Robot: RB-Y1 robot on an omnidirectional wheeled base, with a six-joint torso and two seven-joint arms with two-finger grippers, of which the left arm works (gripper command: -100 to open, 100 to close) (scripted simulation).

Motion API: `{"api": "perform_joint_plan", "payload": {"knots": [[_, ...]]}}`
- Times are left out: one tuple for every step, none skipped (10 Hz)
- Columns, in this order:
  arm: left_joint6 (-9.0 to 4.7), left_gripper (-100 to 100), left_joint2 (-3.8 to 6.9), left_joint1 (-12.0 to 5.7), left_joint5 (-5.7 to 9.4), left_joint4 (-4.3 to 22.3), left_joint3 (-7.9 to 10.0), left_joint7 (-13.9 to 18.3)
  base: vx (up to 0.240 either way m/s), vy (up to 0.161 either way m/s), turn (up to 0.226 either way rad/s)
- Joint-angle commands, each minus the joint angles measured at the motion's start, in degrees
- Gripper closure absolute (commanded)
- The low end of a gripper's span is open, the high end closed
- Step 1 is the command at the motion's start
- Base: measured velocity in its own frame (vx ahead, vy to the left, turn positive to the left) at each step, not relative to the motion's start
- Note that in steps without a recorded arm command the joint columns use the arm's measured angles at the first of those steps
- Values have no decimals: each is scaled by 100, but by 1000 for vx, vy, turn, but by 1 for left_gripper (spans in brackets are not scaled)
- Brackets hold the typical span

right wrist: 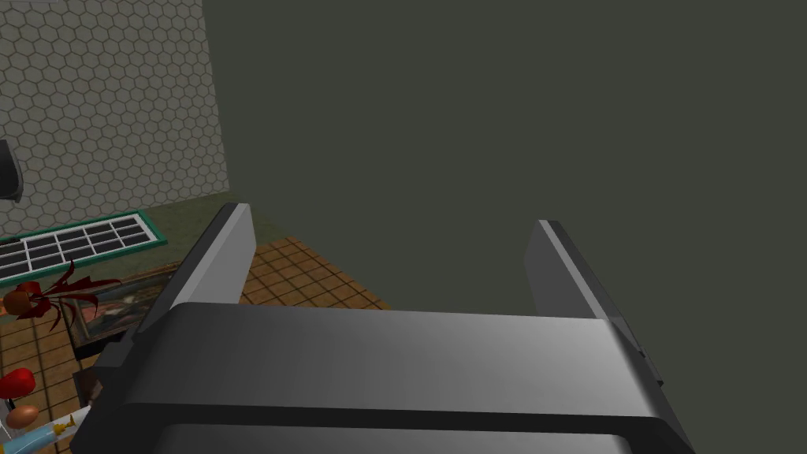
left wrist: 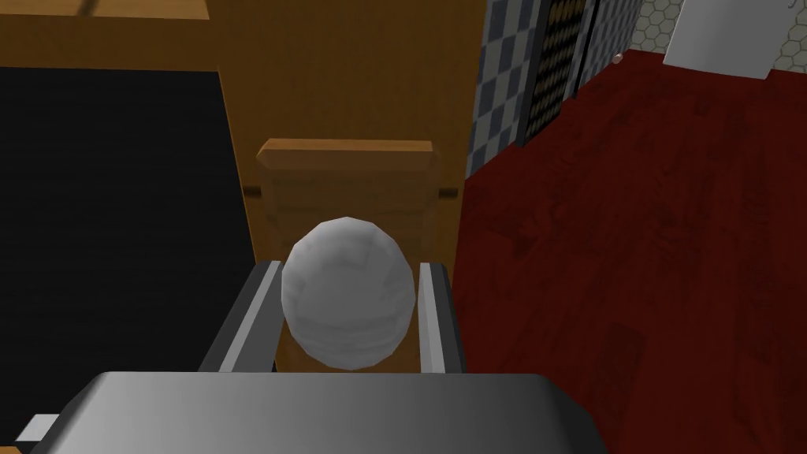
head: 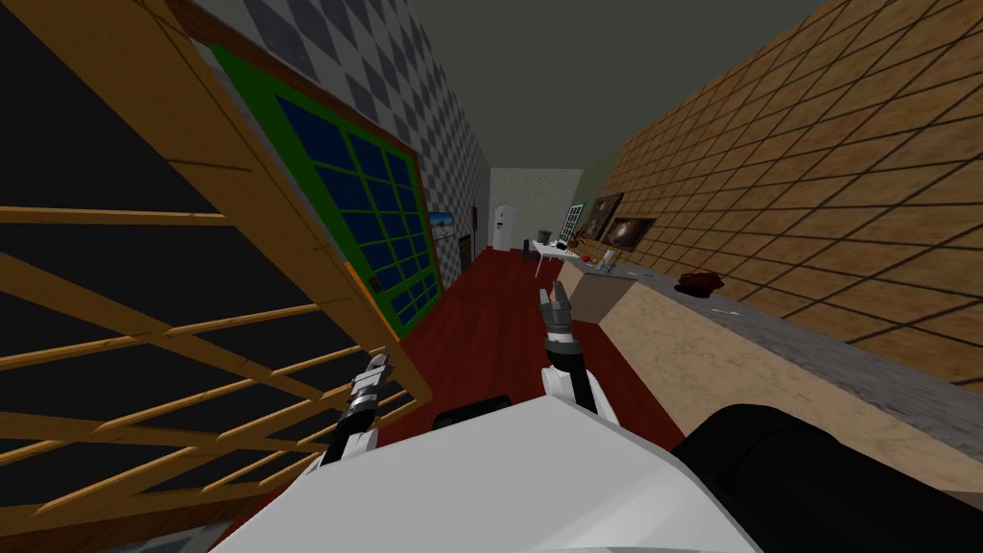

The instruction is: Pull the door open

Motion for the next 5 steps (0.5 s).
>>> {"api": "perform_joint_plan", "payload": {"knots": [[-25,100,40,84,-72,-75,-107,106,-171,25,-70],[-45,100,90,111,-124,-96,-181,191,-182,30,-74],[-63,100,138,137,-173,-117,-252,272,-200,21,-87],[-71,100,160,149,-196,-127,-285,310,-196,44,-55],[-93,100,215,179,-254,-151,-368,404,-211,54,-86]]}}
